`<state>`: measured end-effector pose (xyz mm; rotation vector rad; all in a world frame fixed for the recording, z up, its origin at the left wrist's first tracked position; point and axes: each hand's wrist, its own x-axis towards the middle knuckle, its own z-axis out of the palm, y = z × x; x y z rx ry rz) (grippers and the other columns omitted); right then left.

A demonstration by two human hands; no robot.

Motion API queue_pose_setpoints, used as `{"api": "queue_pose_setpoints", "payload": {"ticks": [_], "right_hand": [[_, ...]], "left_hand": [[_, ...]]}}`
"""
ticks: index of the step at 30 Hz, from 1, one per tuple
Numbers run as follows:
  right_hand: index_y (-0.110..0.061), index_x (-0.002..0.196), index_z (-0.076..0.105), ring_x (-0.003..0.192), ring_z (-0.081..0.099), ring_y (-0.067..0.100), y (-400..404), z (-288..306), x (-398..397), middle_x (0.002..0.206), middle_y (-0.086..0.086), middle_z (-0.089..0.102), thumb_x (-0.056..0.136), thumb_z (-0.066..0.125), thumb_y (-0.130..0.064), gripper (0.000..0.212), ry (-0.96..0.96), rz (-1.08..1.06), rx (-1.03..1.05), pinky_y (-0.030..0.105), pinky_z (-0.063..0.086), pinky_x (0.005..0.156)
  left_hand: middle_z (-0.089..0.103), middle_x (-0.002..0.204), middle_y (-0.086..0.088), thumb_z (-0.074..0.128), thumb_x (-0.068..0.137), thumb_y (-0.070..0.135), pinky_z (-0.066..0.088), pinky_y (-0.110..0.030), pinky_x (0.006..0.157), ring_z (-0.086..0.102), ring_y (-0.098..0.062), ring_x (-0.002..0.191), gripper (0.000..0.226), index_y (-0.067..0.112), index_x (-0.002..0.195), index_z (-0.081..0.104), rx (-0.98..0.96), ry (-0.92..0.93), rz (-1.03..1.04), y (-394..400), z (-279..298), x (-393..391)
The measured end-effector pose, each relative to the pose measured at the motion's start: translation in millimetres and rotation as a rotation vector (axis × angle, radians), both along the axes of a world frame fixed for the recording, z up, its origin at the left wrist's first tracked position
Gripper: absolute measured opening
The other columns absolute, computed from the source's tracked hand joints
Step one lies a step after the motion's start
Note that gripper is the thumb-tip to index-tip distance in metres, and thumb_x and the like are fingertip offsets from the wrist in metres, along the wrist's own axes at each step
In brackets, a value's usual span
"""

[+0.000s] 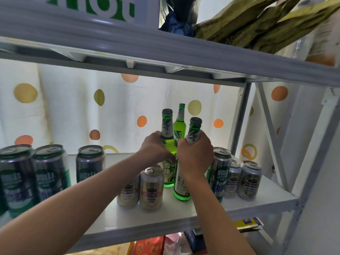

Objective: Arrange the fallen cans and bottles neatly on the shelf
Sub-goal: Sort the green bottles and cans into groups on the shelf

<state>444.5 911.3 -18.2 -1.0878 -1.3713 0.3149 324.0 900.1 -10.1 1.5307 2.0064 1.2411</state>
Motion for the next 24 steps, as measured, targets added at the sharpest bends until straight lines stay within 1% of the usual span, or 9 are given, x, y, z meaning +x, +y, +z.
{"api": "queue_pose_setpoints", "payload": {"ticks": [2, 5, 8, 11, 14, 16, 17, 20, 24], "right_hand": [[-0.014, 0.068, 0.048, 0.061, 0.052, 0.024, -2.9, -1.6, -1.3, 0.058, -0.002, 0.053, 0.073, 0.061, -0.017, 0.015, 0.029, 0.018, 0.057, 0.031, 0.037, 0.058], [-0.015, 0.064, 0.044, 0.053, 0.046, 0.025, -10.8, 4.6, -2.7, 0.051, -0.002, 0.049, 0.072, 0.065, -0.014, 0.023, 0.054, 0.015, 0.202, 0.029, 0.032, 0.055], [-0.015, 0.063, 0.049, 0.047, 0.049, 0.028, -25.3, 19.3, -2.9, 0.05, 0.0, 0.051, 0.069, 0.065, -0.013, 0.017, 0.087, 0.024, 0.426, 0.032, 0.04, 0.049], [-0.011, 0.065, 0.059, 0.049, 0.056, 0.028, -41.7, 39.5, -3.5, 0.053, 0.005, 0.059, 0.067, 0.065, -0.009, 0.006, 0.147, 0.083, 0.582, 0.035, 0.047, 0.049], [-0.01, 0.069, 0.064, 0.054, 0.061, 0.029, -61.6, 58.7, -11.1, 0.058, 0.008, 0.064, 0.07, 0.063, -0.013, 0.004, 0.165, 0.172, 0.628, 0.039, 0.051, 0.052], [-0.01, 0.068, 0.065, 0.053, 0.061, 0.027, -80.4, 67.9, -21.5, 0.058, 0.007, 0.064, 0.071, 0.064, -0.013, 0.004, 0.157, 0.225, 0.673, 0.037, 0.05, 0.052], [-0.009, 0.067, 0.064, 0.052, 0.061, 0.026, -92.7, 71.9, -28.1, 0.057, 0.007, 0.064, 0.071, 0.064, -0.012, 0.004, 0.157, 0.253, 0.695, 0.035, 0.048, 0.051], [-0.01, 0.067, 0.065, 0.051, 0.061, 0.024, -133.1, 80.4, -51.7, 0.057, 0.004, 0.064, 0.07, 0.063, -0.013, 0.005, 0.155, 0.345, 0.73, 0.032, 0.048, 0.05], [-0.013, 0.07, 0.067, 0.051, 0.059, 0.023, -198.7, 87.2, -91.8, 0.056, 0.001, 0.063, 0.068, 0.062, -0.015, 0.005, 0.178, 0.472, 0.758, 0.037, 0.049, 0.05]], "left_hand": [[0.069, 0.087, 0.008, 0.084, 0.028, 0.041, 0.058, -0.038, 0.074, 0.067, -0.013, 0.08, 0.078, 0.026, 0.1, 0.059, 0.11, 0.044, 0.03, -7.6, -0.5, -2.7], [0.067, 0.081, 0.012, 0.079, 0.04, 0.048, 0.053, -0.029, 0.067, 0.064, -0.005, 0.076, 0.059, 0.027, 0.092, 0.059, 0.266, 0.14, 0.049, -29.8, 12.0, -0.7], [0.063, 0.074, 0.012, 0.075, 0.05, 0.043, 0.042, -0.018, 0.06, 0.06, -0.001, 0.068, 0.042, 0.026, 0.083, 0.056, 0.36, 0.217, 0.071, -62.8, 29.0, 6.4], [0.059, 0.067, 0.017, 0.074, 0.055, 0.033, 0.034, -0.007, 0.054, 0.055, 0.002, 0.062, 0.031, 0.029, 0.073, 0.049, 0.432, 0.291, 0.131, -104.2, 43.6, 12.8], [0.063, 0.076, 0.017, 0.079, 0.057, 0.033, 0.038, -0.009, 0.057, 0.059, 0.002, 0.07, 0.037, 0.029, 0.084, 0.055, 0.478, 0.348, 0.187, -144.1, 51.4, 8.2], [0.064, 0.081, 0.016, 0.081, 0.056, 0.035, 0.043, -0.014, 0.061, 0.062, 0.0, 0.075, 0.045, 0.026, 0.092, 0.057, 0.49, 0.349, 0.217, -170.1, 55.8, 0.5], [0.064, 0.082, 0.016, 0.08, 0.055, 0.035, 0.043, -0.014, 0.062, 0.062, 0.001, 0.075, 0.045, 0.026, 0.093, 0.057, 0.493, 0.357, 0.233, -184.1, 58.3, -3.9], [0.064, 0.081, 0.016, 0.082, 0.055, 0.032, 0.04, -0.007, 0.061, 0.062, 0.002, 0.076, 0.042, 0.027, 0.089, 0.058, 0.527, 0.361, 0.304, -230.4, 62.6, -20.5], [0.065, 0.074, 0.015, 0.083, 0.052, 0.03, 0.044, -0.011, 0.059, 0.062, 0.003, 0.069, 0.042, 0.026, 0.086, 0.058, 0.563, 0.341, 0.447, -311.4, 62.2, -48.1]]}}
